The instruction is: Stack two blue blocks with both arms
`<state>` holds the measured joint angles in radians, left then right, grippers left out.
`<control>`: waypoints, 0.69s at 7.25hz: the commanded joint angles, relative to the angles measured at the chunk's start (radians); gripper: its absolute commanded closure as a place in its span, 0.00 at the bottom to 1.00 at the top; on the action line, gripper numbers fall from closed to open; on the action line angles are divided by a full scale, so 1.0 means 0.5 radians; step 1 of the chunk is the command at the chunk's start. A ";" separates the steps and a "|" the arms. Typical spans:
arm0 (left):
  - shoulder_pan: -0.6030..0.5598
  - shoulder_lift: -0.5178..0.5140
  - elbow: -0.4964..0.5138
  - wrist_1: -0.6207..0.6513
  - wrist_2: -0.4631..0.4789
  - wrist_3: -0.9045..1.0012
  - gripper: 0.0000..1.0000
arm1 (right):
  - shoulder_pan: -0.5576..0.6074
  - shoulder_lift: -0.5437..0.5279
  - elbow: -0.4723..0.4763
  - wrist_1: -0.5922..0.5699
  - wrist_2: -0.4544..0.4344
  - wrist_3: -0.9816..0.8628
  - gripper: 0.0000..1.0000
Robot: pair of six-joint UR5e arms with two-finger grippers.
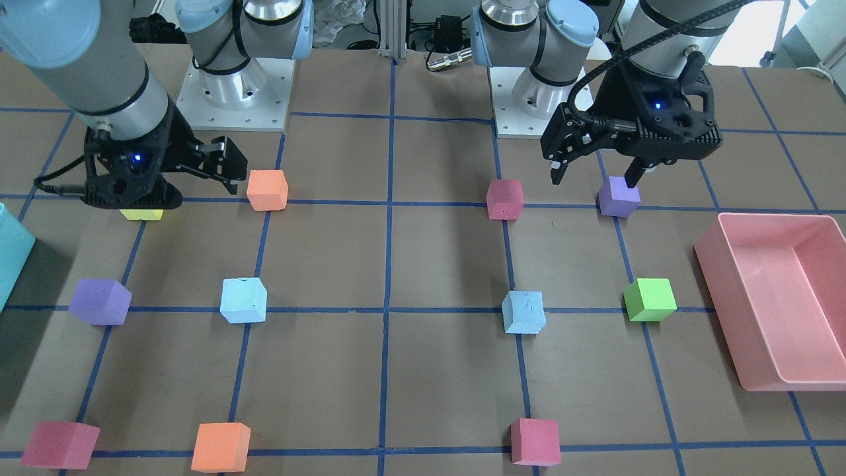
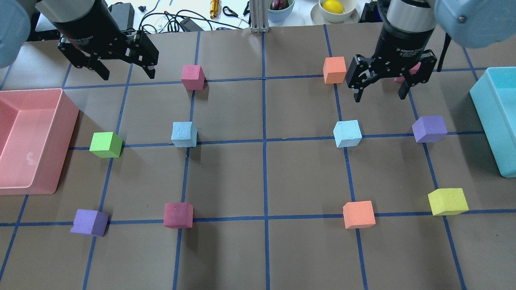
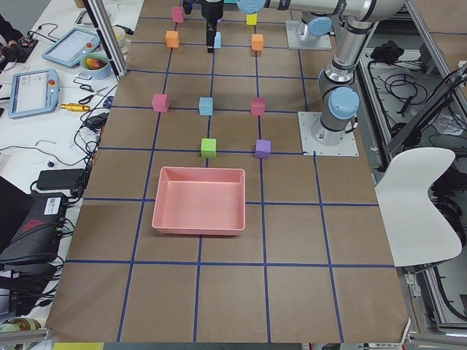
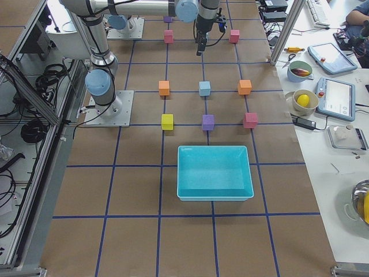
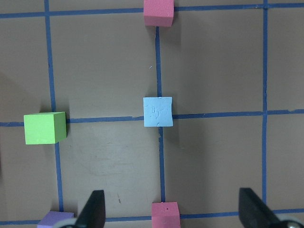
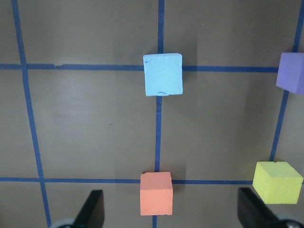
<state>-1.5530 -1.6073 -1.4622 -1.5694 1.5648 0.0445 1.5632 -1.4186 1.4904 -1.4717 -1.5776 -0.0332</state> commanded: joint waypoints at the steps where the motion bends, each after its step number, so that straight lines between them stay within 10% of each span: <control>1: 0.004 -0.001 -0.002 0.000 -0.016 0.006 0.00 | 0.000 0.262 0.004 -0.234 0.007 -0.007 0.00; 5: -0.005 -0.150 -0.091 0.095 -0.018 0.000 0.00 | 0.000 0.502 0.191 -0.712 -0.017 -0.090 0.00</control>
<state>-1.5544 -1.6498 -1.4955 -1.5536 1.5637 0.0471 1.5631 -1.1982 1.5377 -1.7227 -1.5783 -0.0749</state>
